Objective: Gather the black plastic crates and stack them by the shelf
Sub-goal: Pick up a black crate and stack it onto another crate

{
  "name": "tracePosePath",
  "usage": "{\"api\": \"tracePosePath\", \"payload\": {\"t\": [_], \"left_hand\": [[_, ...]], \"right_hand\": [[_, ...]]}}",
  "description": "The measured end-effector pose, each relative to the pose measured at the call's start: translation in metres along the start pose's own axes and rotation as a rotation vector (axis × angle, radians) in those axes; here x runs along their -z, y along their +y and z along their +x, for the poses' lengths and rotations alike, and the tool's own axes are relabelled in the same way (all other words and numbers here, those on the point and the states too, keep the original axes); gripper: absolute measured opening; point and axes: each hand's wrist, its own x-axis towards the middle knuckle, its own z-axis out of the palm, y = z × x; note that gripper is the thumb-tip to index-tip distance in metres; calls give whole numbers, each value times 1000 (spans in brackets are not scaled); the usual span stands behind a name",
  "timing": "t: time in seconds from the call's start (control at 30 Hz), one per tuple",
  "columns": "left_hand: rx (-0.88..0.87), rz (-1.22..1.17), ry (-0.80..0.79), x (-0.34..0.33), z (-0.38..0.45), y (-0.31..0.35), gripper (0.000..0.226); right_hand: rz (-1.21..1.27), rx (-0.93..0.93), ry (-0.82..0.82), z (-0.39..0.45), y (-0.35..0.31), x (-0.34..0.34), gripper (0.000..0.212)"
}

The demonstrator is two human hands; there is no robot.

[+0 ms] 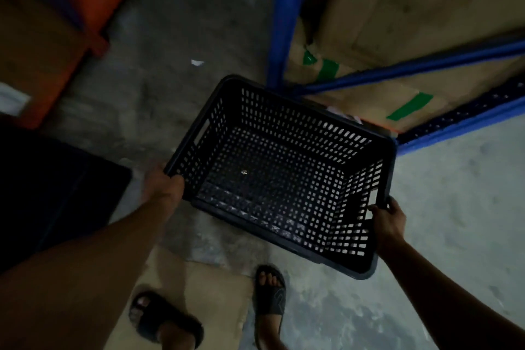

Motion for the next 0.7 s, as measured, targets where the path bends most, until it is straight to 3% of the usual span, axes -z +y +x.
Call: {"api": "tracePosePath", "payload": {"t": [0.2,0.37,0.4,0.57,0.7], "left_hand": [[-24,156,168,153,-19,-2,33],[-70,246,221,247,-34,-46,32],[-18,230,259,282,-33,-73,32],[50,347,310,342,-24,-149,43],[182,293,372,369,-14,-227,45]], "right_hand": [[-74,211,-139,-57,-127,-29,46],[-118,403,-303,-120,-210,-77,41],[-108,445,-361,-151,-230,-112,42],[-153,560,-475,-216,-268,-208,41],[-195,646,-584,-281,-269,-291,40]]}}
